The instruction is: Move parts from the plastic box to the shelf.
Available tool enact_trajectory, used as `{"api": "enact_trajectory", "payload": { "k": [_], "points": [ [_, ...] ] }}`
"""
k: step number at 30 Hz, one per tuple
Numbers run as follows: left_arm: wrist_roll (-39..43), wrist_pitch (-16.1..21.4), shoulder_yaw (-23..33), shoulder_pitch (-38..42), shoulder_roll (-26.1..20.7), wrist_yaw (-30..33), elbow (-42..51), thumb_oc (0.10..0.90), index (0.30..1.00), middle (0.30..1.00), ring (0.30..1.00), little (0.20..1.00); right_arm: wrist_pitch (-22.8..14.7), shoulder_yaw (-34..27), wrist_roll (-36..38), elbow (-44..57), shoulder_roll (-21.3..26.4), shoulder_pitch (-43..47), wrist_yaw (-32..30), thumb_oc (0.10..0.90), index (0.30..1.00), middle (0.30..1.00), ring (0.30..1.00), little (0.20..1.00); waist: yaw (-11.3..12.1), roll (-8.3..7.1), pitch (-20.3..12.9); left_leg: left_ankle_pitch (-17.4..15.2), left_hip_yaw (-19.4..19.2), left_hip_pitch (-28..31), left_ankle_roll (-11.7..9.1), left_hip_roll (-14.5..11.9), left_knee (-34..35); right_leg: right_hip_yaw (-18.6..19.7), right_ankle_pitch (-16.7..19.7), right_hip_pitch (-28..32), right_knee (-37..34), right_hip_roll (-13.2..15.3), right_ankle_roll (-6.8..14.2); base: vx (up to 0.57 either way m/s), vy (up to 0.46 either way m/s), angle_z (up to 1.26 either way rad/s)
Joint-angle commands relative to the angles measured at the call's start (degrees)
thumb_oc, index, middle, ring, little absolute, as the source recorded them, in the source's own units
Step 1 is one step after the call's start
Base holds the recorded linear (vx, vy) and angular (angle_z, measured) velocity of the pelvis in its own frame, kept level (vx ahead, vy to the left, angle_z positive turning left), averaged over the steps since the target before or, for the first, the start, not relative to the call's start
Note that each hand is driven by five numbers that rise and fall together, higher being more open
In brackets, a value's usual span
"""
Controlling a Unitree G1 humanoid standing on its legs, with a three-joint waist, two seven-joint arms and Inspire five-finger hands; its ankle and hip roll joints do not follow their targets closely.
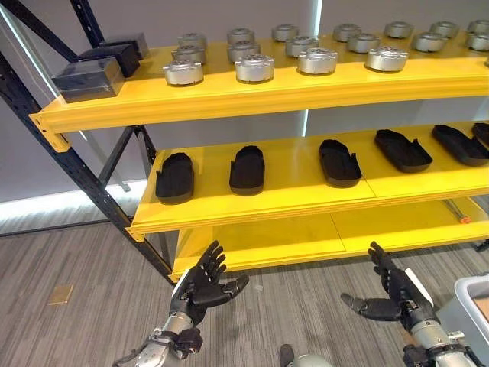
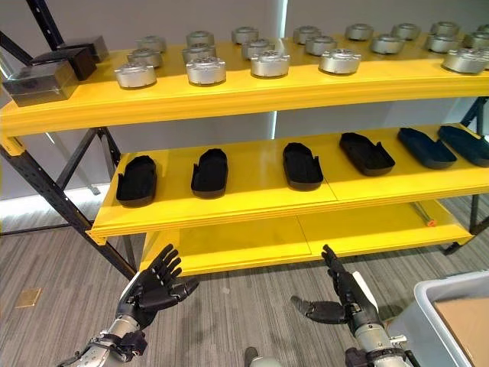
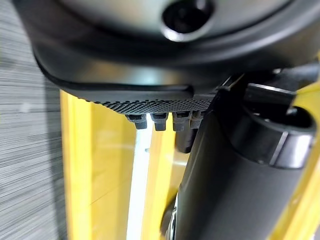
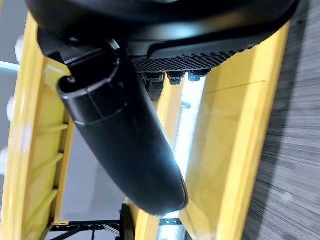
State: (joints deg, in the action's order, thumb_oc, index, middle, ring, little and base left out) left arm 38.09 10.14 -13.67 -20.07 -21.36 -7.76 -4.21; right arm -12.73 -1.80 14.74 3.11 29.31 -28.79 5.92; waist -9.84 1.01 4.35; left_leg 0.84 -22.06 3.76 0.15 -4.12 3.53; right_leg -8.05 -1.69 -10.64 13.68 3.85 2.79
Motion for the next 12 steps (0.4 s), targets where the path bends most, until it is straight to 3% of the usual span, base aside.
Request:
{"api": "enact_trajectory", "payload": {
  "k": [1,12],
  "points": [
    [2.62,4.6,1.83,3.58,-1.26,-1.6,4.65,0.9,1.0,1.0,1.0,1.0,-4.66,-1.27,3.23,2.32,1.15,4.52,-0.21,0.9,1.0,1.0,1.0,1.0,-1.02,-1.96,-2.56,1.77,1.83,-0.41,-2.24,-1.18,0.76,1.54,6.43,9.64,-14.57,2.17,4.01,0.02,0.046,-0.29],
    [-1.89,4.18,0.75,3.91,-1.63,-0.48,0.76,0.9,1.0,1.0,1.0,1.0,-3.71,1.8,4.5,0.43,1.53,5.23,0.49,0.9,1.0,1.0,1.0,1.0,-1.49,-2.1,-4.26,0.92,0.26,1.75,-2.13,-1.41,1.47,2.8,7.06,10.4,-15.7,2.32,4.59,0.02,0.024,-0.13]
  ]
}}
